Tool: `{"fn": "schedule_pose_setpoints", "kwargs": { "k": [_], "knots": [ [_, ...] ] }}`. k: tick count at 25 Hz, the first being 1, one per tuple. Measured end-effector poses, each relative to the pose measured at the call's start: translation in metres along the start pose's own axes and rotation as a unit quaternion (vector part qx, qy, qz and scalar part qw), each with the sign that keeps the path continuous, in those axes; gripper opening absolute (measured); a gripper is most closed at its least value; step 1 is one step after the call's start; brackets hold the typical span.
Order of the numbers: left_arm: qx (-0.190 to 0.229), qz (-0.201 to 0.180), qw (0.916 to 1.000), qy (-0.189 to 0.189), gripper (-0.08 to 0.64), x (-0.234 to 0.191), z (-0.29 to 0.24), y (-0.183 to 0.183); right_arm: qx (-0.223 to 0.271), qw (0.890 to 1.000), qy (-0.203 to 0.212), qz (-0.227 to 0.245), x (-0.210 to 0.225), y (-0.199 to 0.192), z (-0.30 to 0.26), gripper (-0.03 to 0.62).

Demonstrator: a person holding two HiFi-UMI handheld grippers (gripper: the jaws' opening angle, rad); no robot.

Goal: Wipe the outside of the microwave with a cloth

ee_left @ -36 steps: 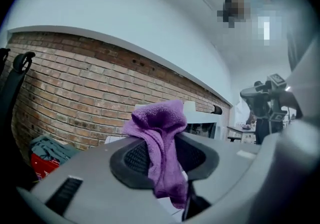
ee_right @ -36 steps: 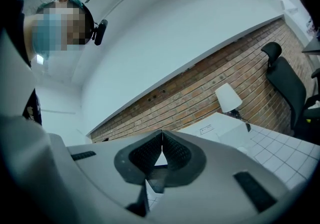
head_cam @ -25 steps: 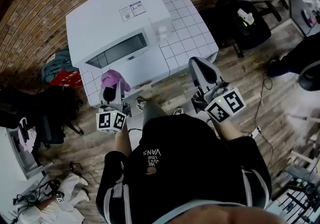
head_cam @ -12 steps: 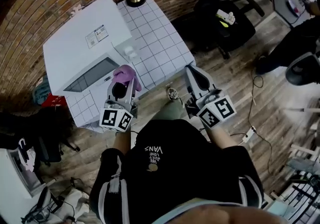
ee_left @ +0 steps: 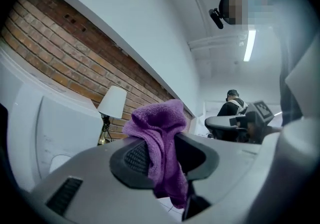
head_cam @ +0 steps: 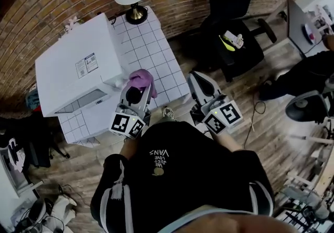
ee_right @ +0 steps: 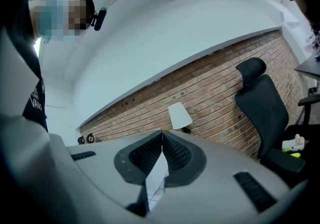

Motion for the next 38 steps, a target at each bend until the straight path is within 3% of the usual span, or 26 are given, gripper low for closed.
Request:
{"fn": "schedule_pose_setpoints", "kwargs": {
  "k": [6, 12, 16, 21, 24, 26, 31, 34, 36, 38],
  "knots": [
    [0.012, 0.008, 0.9998, 0.012, 0.130, 0.005, -0.034, 0.002, 0.000, 0.999, 0.044, -0.014, 0.037, 0.006, -0.044, 0.000],
    [0.044, 0.035, 0.9944, 0.090, 0.130, -0.003, -0.033, -0.005, -0.016, 0.993, 0.119, -0.019, 0.059, 0.003, -0.098, 0.000],
    [0.082, 0.046, 0.9823, 0.162, 0.130, -0.003, -0.039, -0.010, -0.034, 0.980, 0.195, -0.024, 0.075, 0.002, -0.138, 0.000],
    [0.146, 0.083, 0.9548, 0.245, 0.130, 0.001, -0.059, -0.017, -0.060, 0.957, 0.283, -0.030, 0.101, 0.005, -0.181, 0.000],
    [0.207, 0.124, 0.9280, 0.284, 0.130, 0.002, -0.071, -0.023, -0.069, 0.940, 0.334, -0.031, 0.115, 0.009, -0.207, 0.000],
    [0.256, 0.162, 0.9040, 0.301, 0.130, 0.003, -0.080, -0.029, -0.073, 0.930, 0.360, -0.031, 0.126, 0.010, -0.222, 0.000],
    [0.402, 0.259, 0.8219, 0.309, 0.130, 0.006, -0.094, -0.045, -0.086, 0.902, 0.423, -0.032, 0.143, 0.011, -0.251, 0.000],
    [0.467, 0.312, 0.7706, 0.301, 0.130, 0.007, -0.099, -0.053, -0.094, 0.884, 0.456, -0.034, 0.146, 0.009, -0.260, 0.000],
    [0.497, 0.337, 0.7450, 0.291, 0.130, 0.006, -0.101, -0.055, -0.095, 0.875, 0.474, -0.036, 0.146, 0.009, -0.265, 0.000],
    [0.516, 0.350, 0.7291, 0.282, 0.130, 0.004, -0.102, -0.056, -0.097, 0.867, 0.487, -0.037, 0.144, 0.008, -0.268, 0.000]
  ]
}}
Point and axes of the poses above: the fingertips, and each gripper's own axes: z backward along the fingers, x to its right, y out of its top, the point moved 10 cm from there along z, backward along the fingers, and after that the axes turned 12 degrees about z, right-handed, at the moved point
